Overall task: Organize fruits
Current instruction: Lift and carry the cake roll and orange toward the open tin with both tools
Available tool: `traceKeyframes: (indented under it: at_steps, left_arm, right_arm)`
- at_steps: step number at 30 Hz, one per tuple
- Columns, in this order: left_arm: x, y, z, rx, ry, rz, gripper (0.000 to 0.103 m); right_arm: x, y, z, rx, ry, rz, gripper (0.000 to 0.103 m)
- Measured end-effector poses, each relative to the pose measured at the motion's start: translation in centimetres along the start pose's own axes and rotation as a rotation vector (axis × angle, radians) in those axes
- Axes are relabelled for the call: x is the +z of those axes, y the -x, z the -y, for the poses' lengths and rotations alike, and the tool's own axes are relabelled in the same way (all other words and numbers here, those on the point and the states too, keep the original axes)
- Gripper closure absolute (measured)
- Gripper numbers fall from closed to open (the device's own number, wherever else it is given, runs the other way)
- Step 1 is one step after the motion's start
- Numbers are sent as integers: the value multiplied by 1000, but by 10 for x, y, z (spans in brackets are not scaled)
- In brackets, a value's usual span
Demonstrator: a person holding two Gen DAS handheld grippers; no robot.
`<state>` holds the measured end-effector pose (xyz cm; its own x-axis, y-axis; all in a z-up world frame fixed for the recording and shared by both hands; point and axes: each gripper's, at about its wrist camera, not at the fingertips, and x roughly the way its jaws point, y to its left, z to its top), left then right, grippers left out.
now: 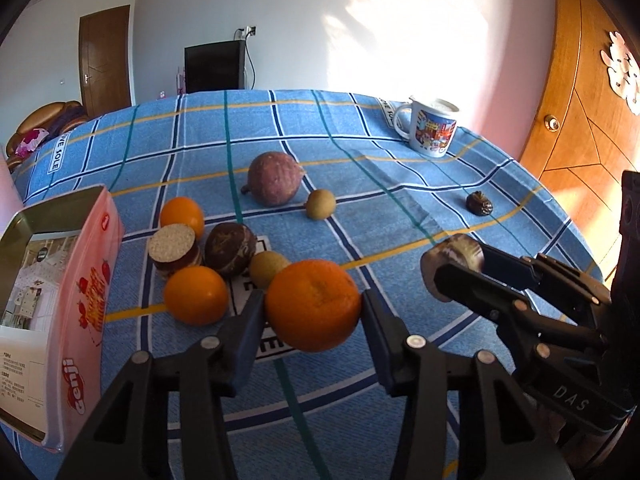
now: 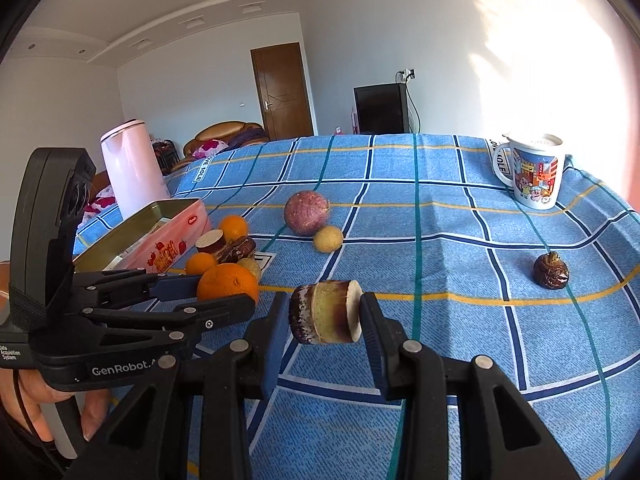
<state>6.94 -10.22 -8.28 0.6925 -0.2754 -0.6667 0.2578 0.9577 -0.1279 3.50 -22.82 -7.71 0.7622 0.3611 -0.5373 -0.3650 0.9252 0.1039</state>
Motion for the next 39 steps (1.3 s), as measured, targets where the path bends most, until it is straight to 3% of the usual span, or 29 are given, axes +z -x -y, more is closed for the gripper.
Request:
traceKeyframes:
  at_steps: [11, 22, 39]
  left_arm:
    - [-1, 21, 10, 69, -66, 118, 53]
    - [-4, 32, 18, 90, -98, 193, 53]
    - [-8, 42, 28, 106, -136, 253, 53]
  right_arm:
    - [-2, 13, -4, -2, 24, 79, 65]
    - [-6, 21, -6, -8, 33, 132, 65]
    - [-8, 30, -8, -7, 47, 188, 65]
